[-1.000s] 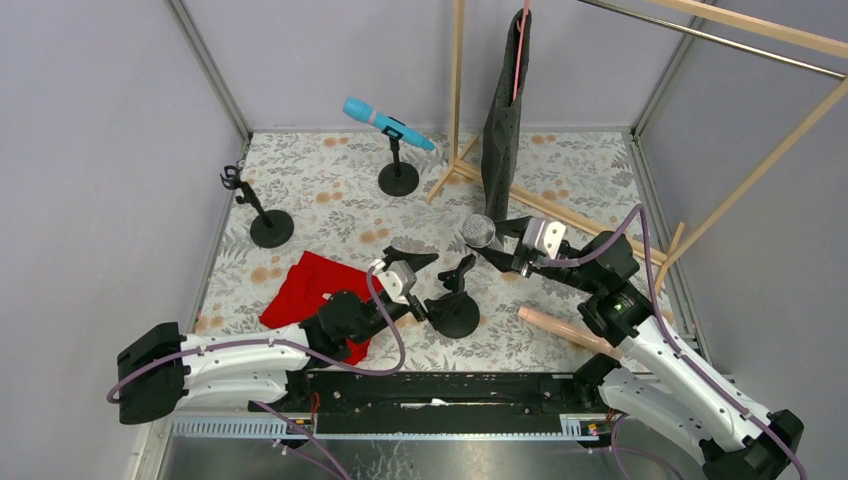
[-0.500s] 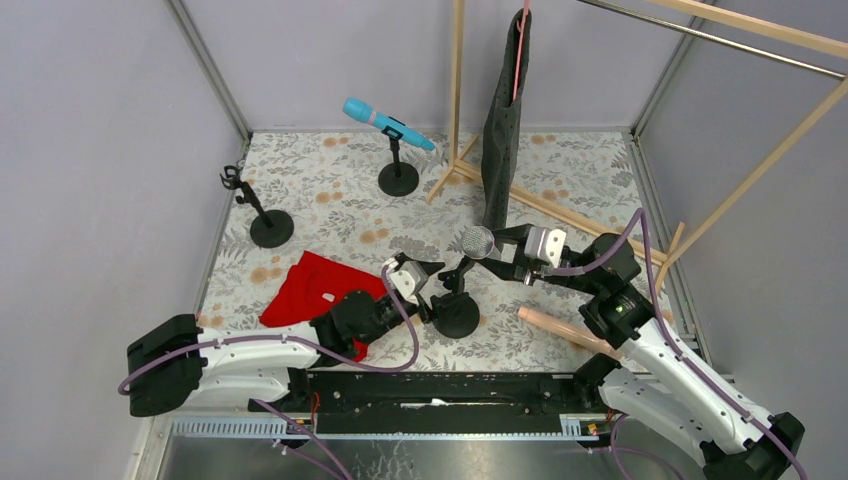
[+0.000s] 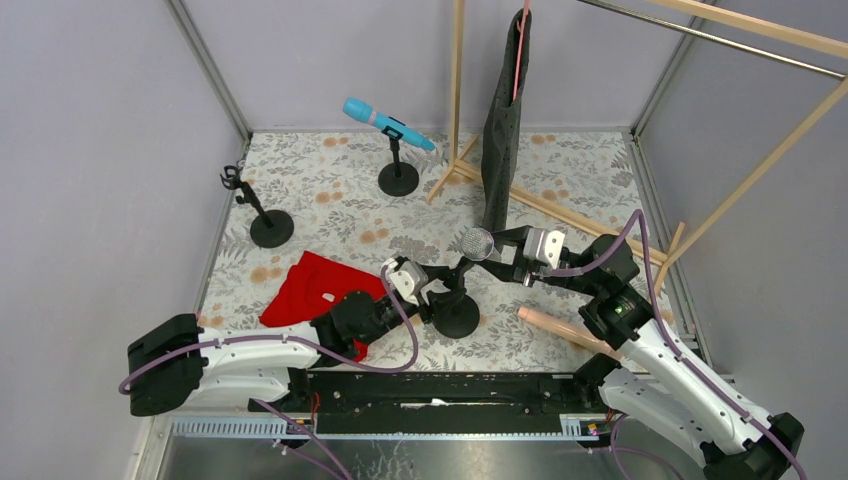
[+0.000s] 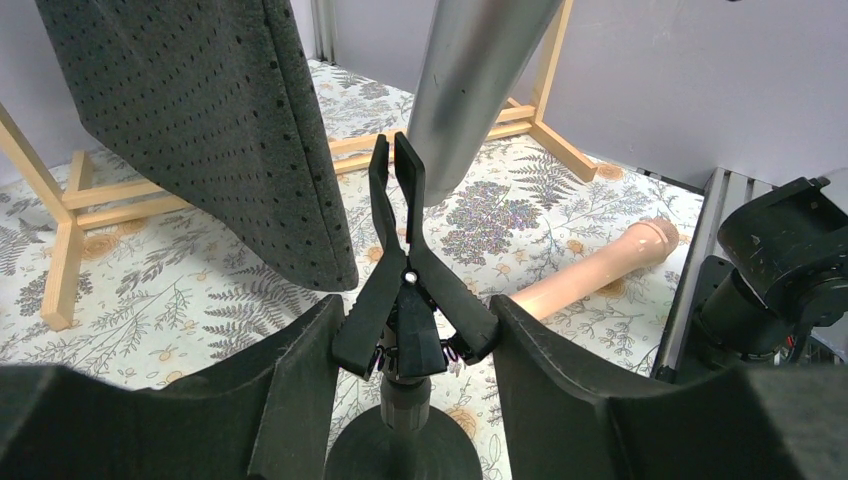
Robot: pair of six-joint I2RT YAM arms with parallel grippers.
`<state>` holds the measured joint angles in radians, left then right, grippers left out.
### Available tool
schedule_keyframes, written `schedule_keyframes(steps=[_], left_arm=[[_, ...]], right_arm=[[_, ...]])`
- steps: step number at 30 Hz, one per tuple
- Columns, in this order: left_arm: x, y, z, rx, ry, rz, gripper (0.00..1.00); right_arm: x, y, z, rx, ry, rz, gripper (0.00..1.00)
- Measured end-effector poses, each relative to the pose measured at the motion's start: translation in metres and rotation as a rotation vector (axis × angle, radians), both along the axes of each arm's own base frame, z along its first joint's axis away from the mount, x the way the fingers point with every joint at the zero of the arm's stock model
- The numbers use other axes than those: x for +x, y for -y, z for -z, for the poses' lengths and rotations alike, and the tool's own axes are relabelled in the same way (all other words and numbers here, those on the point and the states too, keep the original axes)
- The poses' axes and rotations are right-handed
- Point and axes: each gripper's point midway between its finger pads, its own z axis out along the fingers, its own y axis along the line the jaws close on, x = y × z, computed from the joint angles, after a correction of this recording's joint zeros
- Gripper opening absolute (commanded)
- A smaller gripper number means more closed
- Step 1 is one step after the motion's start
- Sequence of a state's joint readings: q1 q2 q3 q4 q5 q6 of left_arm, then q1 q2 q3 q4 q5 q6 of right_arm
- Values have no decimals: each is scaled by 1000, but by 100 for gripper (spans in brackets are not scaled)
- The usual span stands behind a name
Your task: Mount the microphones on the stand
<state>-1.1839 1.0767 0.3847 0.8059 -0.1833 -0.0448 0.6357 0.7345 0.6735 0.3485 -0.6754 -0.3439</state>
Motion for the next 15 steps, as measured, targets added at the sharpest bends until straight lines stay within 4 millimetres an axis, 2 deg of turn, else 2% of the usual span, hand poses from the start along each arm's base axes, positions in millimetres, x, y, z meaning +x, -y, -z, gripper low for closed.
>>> schedule_keyframes(steps=[10, 12, 15], left_arm=[[0, 0, 0, 0, -1, 0, 27], [0, 0, 0, 0, -1, 0, 16], [0, 0, 0, 0, -1, 0, 7]], right_arm=[[-1, 0, -1, 2, 4, 0, 0], [-1, 0, -1, 1, 6, 0, 0], [-1, -1, 1, -7, 10, -7, 0]])
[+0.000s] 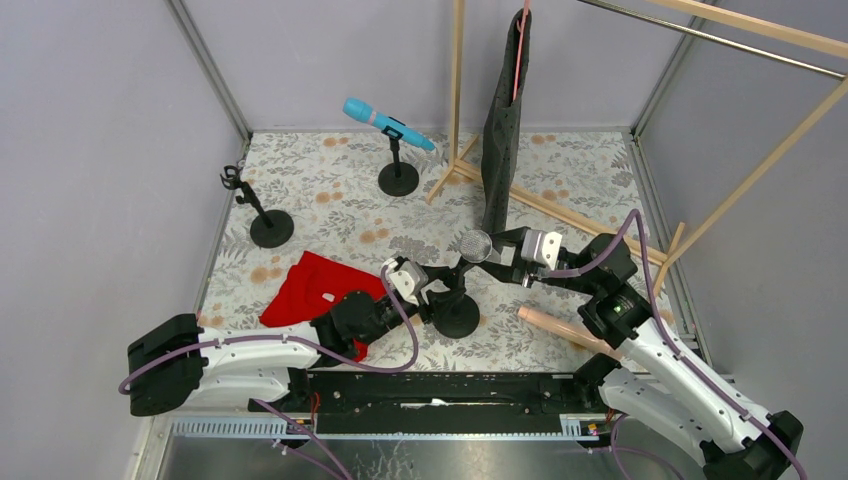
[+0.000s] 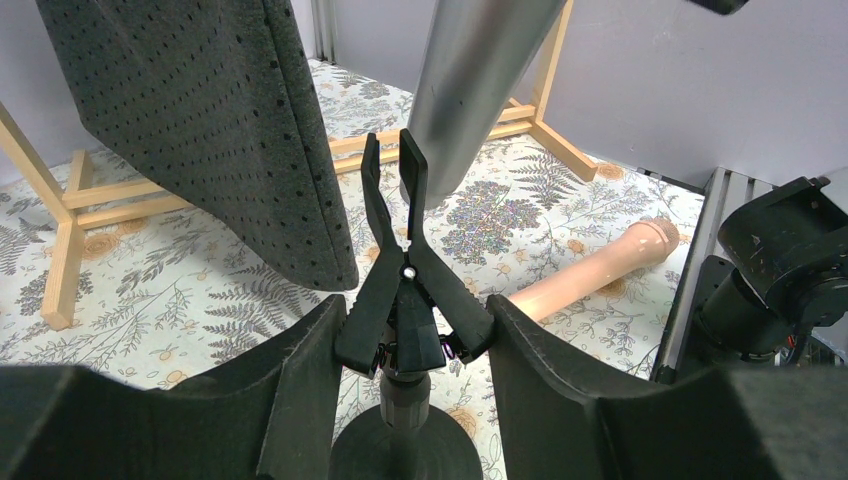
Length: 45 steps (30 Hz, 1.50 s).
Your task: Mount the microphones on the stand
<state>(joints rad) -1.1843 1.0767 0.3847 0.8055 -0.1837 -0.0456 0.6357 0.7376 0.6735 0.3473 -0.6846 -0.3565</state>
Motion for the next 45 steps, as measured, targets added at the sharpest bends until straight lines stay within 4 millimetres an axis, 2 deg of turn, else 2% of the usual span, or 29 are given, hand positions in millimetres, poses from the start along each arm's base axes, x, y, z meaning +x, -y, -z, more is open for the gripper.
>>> schedule_keyframes(steps=[2, 11, 18, 24, 33, 36, 38, 45], left_arm=[[0, 0, 0, 0, 0, 0, 0], [0, 0, 0, 0, 0, -2, 0], [2, -1, 0, -1, -4, -12, 41], [4, 2, -1, 5, -8, -17, 58], [3, 3, -1, 15, 0, -11, 74], [3, 3, -2, 17, 5, -10, 75], [3, 3, -2, 18, 9, -8, 72], [1, 5, -6, 9, 29, 5, 40]], right_arm=[[0, -1, 3, -11, -3, -8, 0], [3, -5, 13, -37, -24, -15, 0], [3, -5, 13, -38, -24, -15, 0], [3, -5, 13, -37, -24, -15, 0], [3, -4, 13, -36, -23, -13, 0], [3, -4, 12, -34, -21, -11, 0], [2, -3, 11, -32, -18, -11, 0], [1, -3, 10, -29, -19, -12, 0]])
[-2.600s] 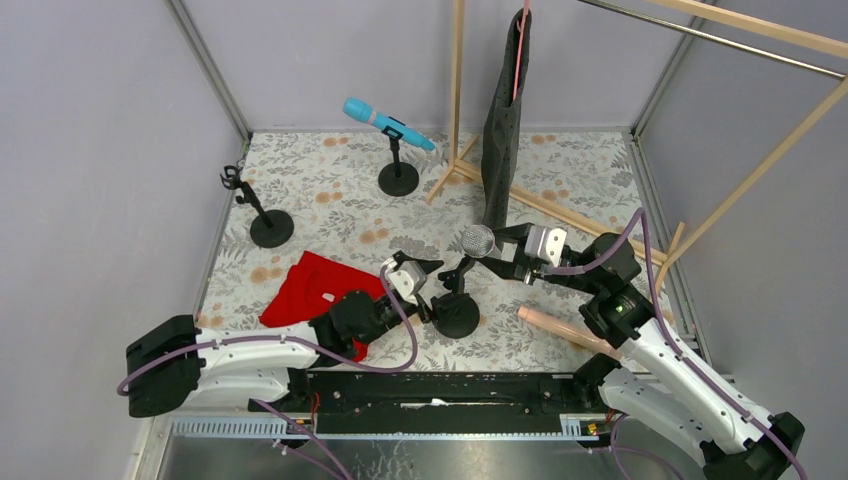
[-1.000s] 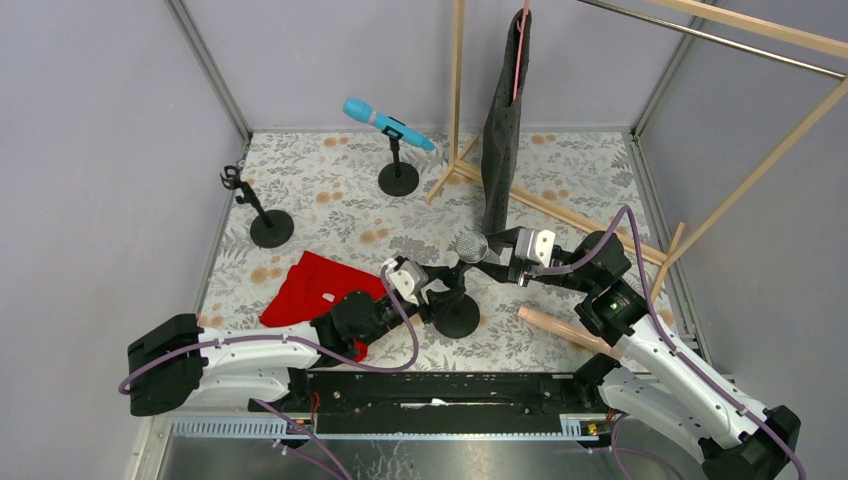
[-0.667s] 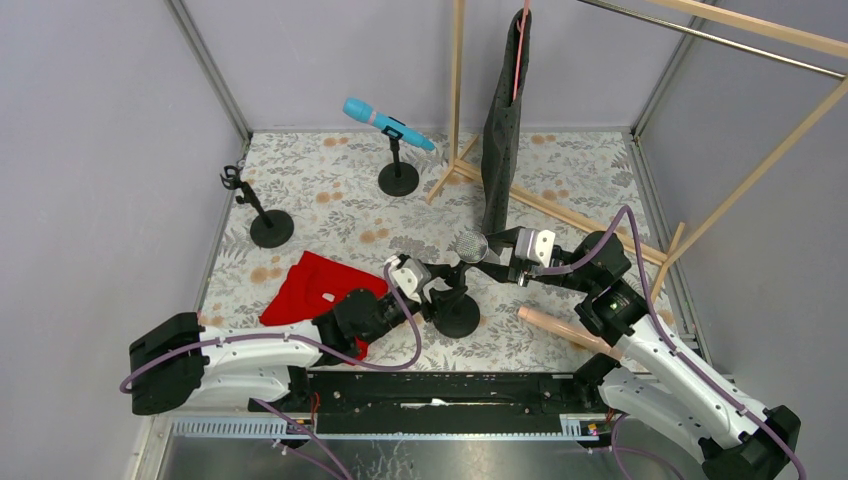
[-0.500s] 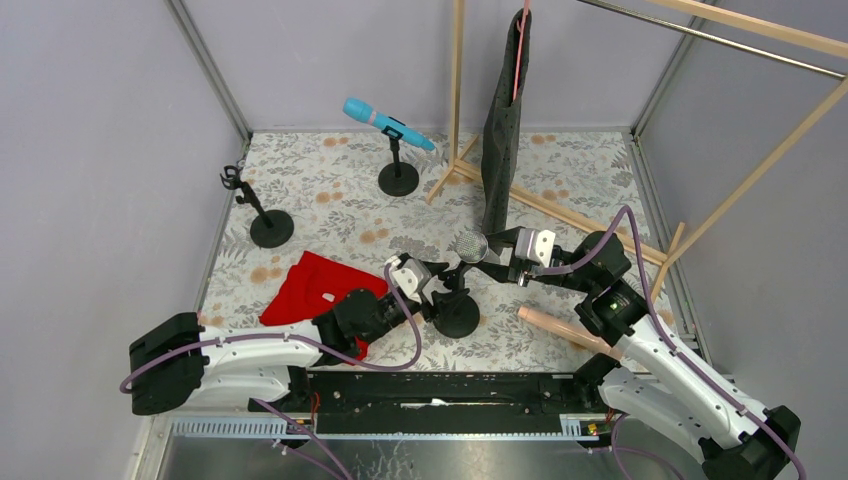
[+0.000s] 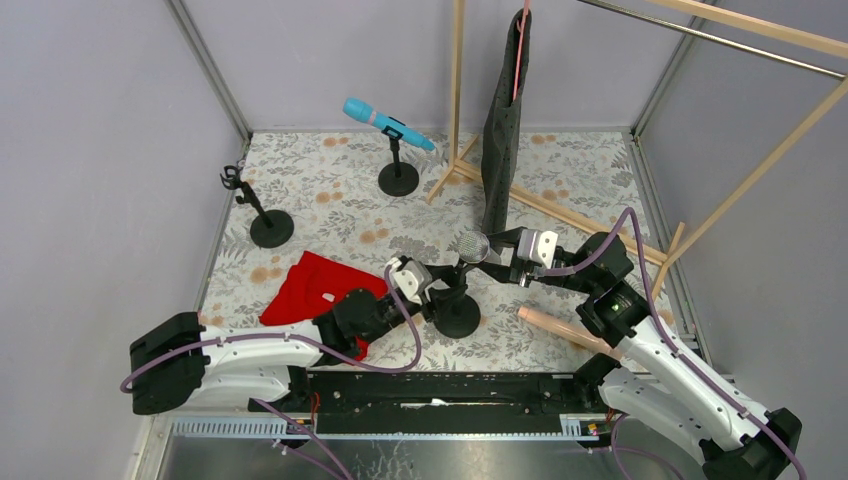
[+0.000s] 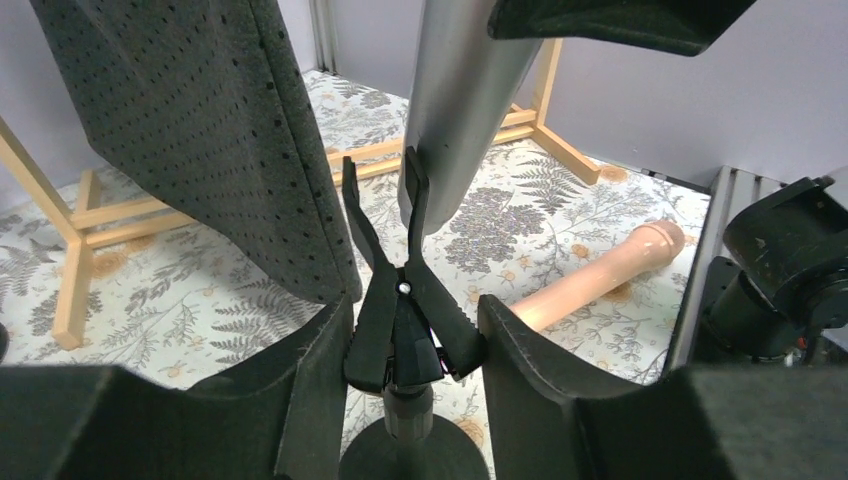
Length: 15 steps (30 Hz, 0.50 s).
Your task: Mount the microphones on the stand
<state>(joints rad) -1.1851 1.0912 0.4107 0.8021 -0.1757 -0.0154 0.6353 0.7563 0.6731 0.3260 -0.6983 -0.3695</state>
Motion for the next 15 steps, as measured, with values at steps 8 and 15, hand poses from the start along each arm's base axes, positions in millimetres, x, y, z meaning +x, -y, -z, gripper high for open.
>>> schedule_keyframes(steps=[8, 15], left_arm=[[2, 0, 1, 4, -1, -7, 8], [2, -1, 2, 8, 4, -10, 0]], right_arm=[[-1, 1, 2, 2, -3, 5, 0], [-1, 1, 2, 1, -4, 6, 0]])
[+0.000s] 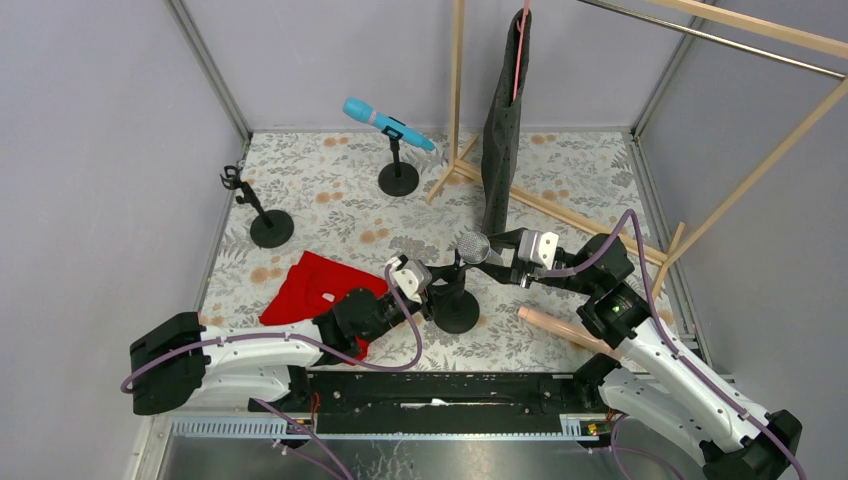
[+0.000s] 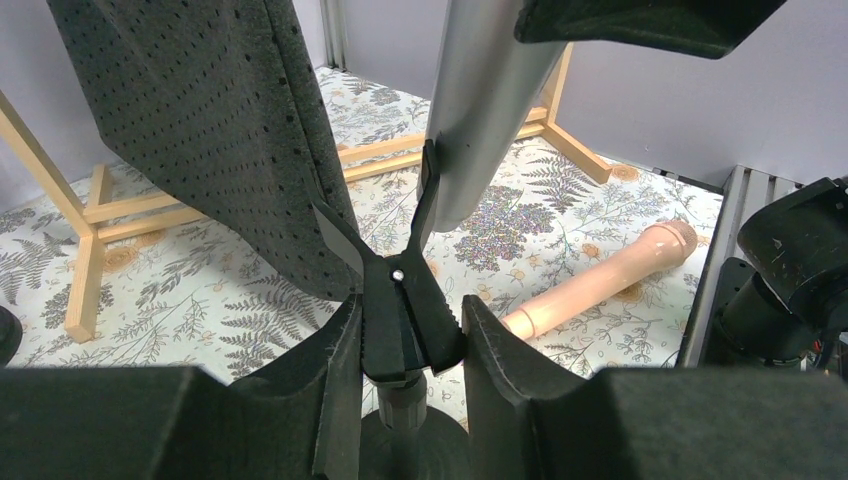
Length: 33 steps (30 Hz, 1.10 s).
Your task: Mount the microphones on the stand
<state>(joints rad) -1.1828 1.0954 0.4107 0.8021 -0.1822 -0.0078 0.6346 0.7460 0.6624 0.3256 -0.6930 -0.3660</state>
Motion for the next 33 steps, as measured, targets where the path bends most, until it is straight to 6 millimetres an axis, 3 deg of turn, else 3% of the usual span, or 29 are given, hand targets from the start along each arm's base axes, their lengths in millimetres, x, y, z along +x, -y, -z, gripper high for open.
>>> schedule_keyframes(steps=[7, 13, 17, 21, 33], left_arm=[[0, 0, 0, 1, 1, 1, 0], [0, 0, 1, 3, 3, 2, 0], [-1, -1, 1, 3, 4, 3, 0], [-1, -1, 1, 2, 4, 6, 0], [-3, 0, 1, 2, 6, 17, 0]], right_arm=[[6, 6, 3, -43, 22, 48, 0], [19, 14, -6, -88, 69, 129, 0], [30, 9, -6, -107, 71, 142, 0], [40, -4, 10, -128, 20, 115, 0], [18, -19, -1, -48, -7, -36, 0]])
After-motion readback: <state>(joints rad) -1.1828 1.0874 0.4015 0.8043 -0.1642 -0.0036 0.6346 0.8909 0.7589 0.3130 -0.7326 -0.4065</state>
